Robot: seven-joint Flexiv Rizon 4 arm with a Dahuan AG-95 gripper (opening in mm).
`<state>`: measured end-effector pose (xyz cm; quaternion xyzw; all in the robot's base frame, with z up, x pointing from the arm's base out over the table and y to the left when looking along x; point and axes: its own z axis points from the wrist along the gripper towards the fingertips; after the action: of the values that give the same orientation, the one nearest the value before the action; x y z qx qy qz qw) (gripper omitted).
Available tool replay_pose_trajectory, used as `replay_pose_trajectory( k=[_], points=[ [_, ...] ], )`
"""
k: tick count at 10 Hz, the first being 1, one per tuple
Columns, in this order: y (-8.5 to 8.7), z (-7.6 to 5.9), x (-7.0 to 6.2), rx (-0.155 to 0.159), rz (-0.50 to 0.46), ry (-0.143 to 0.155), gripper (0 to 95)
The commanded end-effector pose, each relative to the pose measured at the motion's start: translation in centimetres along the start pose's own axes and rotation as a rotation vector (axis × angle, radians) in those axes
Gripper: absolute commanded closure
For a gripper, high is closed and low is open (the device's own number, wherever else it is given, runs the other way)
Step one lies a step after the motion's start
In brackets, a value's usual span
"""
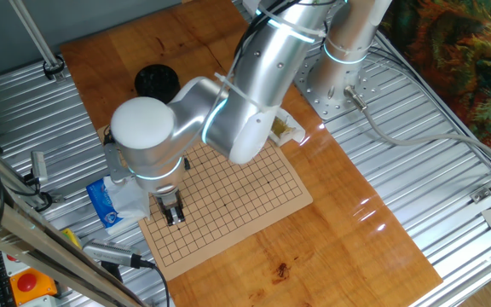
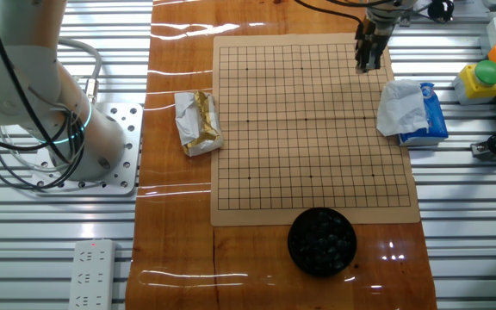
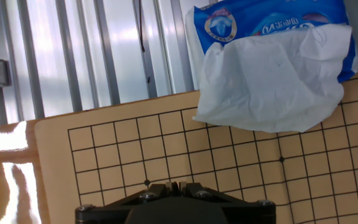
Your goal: Play the first move as black on the 3-4 point in the upper right corner of the Go board
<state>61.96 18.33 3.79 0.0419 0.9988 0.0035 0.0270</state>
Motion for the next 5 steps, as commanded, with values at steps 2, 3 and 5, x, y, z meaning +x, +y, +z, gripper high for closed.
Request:
replay_pose_trajectory(
  k=[2,3,5],
  points=[
    [0.03,0.03,-0.1,0.005,-0.092,0.015,95.0],
    [0.03,0.03,-0.1,-0.005,-0.132,0.009,95.0],
    [0.03,0.03,-0.1,-0.004,-0.141,0.014,95.0]
  ],
)
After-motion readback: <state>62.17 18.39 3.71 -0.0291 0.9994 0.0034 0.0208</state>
